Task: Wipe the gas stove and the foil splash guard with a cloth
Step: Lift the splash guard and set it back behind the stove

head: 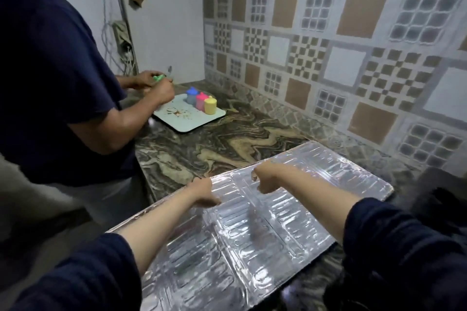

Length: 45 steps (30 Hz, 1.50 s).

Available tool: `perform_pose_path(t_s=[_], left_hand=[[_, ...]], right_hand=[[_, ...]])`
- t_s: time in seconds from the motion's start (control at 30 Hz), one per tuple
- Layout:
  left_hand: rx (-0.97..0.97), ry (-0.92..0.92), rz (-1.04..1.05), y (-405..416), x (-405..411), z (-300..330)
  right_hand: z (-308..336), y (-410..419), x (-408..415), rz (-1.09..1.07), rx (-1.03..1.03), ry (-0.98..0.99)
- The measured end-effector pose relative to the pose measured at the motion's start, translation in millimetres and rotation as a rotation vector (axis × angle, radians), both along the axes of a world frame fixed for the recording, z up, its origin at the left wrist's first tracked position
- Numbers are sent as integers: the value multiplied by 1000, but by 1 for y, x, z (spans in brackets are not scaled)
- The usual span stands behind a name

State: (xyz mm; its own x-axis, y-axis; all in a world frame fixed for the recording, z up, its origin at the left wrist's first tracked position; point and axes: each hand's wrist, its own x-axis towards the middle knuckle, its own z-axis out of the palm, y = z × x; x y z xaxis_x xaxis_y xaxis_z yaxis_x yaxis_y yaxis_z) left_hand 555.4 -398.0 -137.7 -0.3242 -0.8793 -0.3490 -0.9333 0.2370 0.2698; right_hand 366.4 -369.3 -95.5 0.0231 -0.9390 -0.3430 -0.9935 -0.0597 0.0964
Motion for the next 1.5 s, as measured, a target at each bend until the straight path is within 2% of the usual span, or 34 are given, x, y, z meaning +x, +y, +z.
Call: perform_pose_path(t_s=[0.23, 0.47, 0.53, 0.7, 0.9, 1.03, 1.13, 1.23, 1.4, 1.5], left_hand=[[21, -68, 69, -35, 30, -34], [20, -92, 96, -46, 24, -59], [12, -108, 100, -46, 23, -59], [8, -133, 111, -45, 38, -55], [-54, -166, 105, -37, 62, -37], [-21, -191, 96, -27, 80, -19], [3, -152, 119, -28, 94, 0], [-1, -47, 94, -31, 101, 34], [-169, 45, 106, -32, 108, 95], [-202, 87, 119, -27, 105, 130]], right_hand=[[-58, -69, 23, 20, 51, -86], [-90, -110, 23, 48, 36, -57], [-87, -118, 24, 57, 99, 1], [-68, -128, 35, 76, 143, 320], [-30, -126, 29, 10, 265, 419], [5, -113, 21, -19, 205, 493], [32, -99, 19, -83, 172, 384], [62, -89, 13, -61, 95, 368], [120, -54, 4, -12, -183, 329], [147, -32, -2, -18, -327, 272]])
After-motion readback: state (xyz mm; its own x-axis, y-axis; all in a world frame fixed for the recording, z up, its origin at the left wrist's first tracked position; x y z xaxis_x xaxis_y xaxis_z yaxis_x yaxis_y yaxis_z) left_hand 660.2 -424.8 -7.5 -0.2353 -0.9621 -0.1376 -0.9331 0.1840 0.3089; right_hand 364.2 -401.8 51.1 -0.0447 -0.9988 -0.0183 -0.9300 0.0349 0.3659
